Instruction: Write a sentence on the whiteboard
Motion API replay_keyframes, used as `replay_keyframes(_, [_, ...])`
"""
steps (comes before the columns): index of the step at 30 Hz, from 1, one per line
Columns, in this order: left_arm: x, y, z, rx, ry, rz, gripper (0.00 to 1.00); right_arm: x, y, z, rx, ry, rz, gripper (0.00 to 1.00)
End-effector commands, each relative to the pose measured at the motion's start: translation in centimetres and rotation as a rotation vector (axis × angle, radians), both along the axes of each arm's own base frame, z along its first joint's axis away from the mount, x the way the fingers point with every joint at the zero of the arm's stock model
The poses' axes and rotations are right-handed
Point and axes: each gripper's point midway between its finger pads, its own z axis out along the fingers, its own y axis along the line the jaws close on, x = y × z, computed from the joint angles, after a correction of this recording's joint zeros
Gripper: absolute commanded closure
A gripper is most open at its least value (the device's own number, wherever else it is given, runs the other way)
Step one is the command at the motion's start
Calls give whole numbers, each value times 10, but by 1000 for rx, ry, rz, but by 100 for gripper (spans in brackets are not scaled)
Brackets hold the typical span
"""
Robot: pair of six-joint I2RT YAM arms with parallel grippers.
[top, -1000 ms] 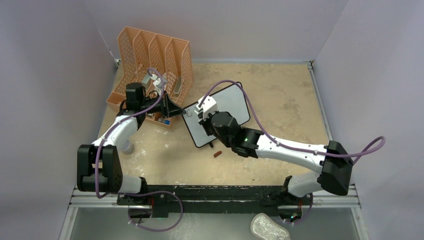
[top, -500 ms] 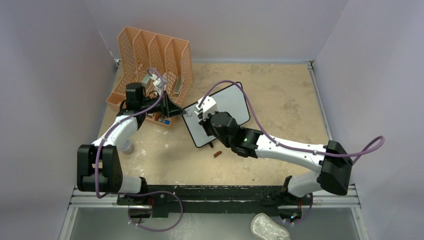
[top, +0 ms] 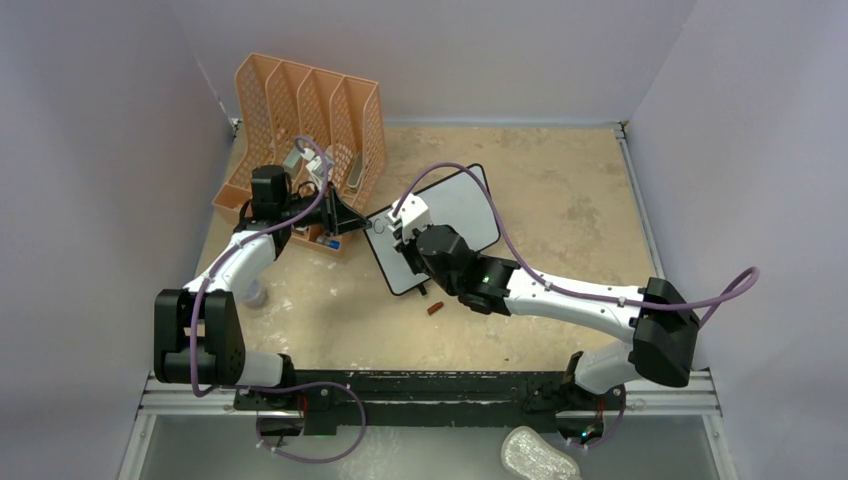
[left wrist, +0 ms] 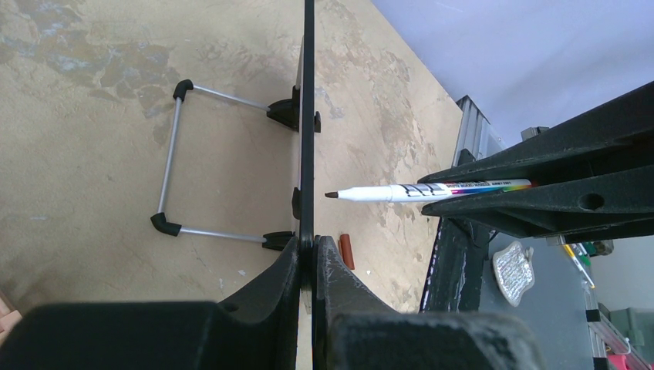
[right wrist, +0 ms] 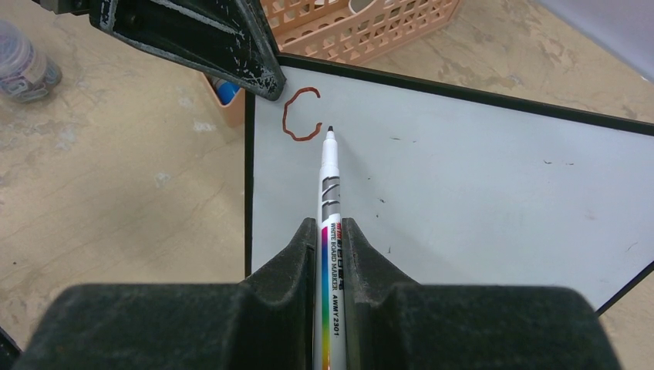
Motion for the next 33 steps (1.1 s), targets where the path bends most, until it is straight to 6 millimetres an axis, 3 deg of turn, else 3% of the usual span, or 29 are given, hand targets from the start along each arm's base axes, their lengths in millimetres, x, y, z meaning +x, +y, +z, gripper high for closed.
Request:
replay_keyframes(1, [-4, -3, 3, -13, -7, -35, 100, 9, 3, 21, 56, -26, -31, 100])
replay_keyframes(33, [-5, -3, 2, -15, -4, -41, 100, 20, 5, 29, 89, -50, -70, 100])
